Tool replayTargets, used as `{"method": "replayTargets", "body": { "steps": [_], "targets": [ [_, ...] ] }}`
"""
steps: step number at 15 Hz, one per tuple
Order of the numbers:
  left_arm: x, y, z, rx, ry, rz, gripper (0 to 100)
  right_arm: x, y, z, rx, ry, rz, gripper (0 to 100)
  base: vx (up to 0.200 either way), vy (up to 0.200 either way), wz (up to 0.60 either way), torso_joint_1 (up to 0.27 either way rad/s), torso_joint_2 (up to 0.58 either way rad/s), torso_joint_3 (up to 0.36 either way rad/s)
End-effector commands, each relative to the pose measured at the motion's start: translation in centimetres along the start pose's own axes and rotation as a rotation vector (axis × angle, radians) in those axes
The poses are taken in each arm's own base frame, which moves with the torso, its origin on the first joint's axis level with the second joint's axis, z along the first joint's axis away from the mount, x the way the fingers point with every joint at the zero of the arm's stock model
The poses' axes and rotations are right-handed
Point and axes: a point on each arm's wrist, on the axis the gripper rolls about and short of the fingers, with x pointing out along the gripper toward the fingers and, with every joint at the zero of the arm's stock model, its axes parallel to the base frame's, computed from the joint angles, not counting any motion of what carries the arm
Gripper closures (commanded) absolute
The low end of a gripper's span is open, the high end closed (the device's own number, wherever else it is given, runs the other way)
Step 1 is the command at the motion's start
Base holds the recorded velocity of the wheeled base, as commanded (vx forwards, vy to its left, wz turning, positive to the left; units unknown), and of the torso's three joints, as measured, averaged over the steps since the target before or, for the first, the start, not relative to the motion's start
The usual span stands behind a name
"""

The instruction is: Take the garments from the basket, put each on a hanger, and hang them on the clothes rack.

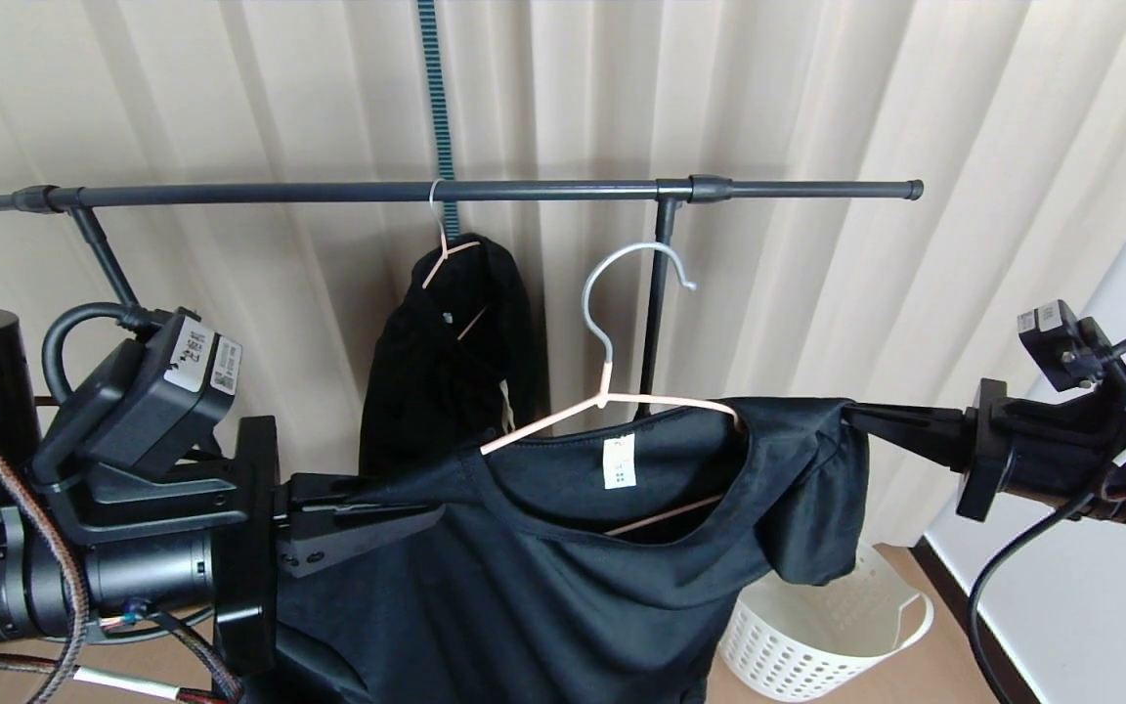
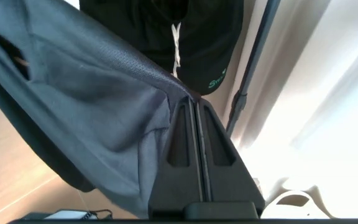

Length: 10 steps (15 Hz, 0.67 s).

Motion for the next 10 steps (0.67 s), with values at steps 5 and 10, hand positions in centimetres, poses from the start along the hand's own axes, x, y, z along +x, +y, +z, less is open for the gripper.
{"method": "replayTargets", "body": {
  "steps": [5, 10],
  "targets": [
    [-0.24, -0.04, 0.18, 0.005, -0.007, 0.007, 100, 0.59, 0.13, -0.92, 0.023, 0.025, 0.023, 100, 0.0, 0.0, 0.0, 0.0, 0.0, 0.0],
    [-0.65, -0.28, 0.39, 0.013, -0.018, 0.012, 100, 0.67, 0.22, -1.02, 0.024, 0.029, 0.025, 0, 0.0, 0.0, 0.0, 0.0, 0.0, 0.0]
  ]
}}
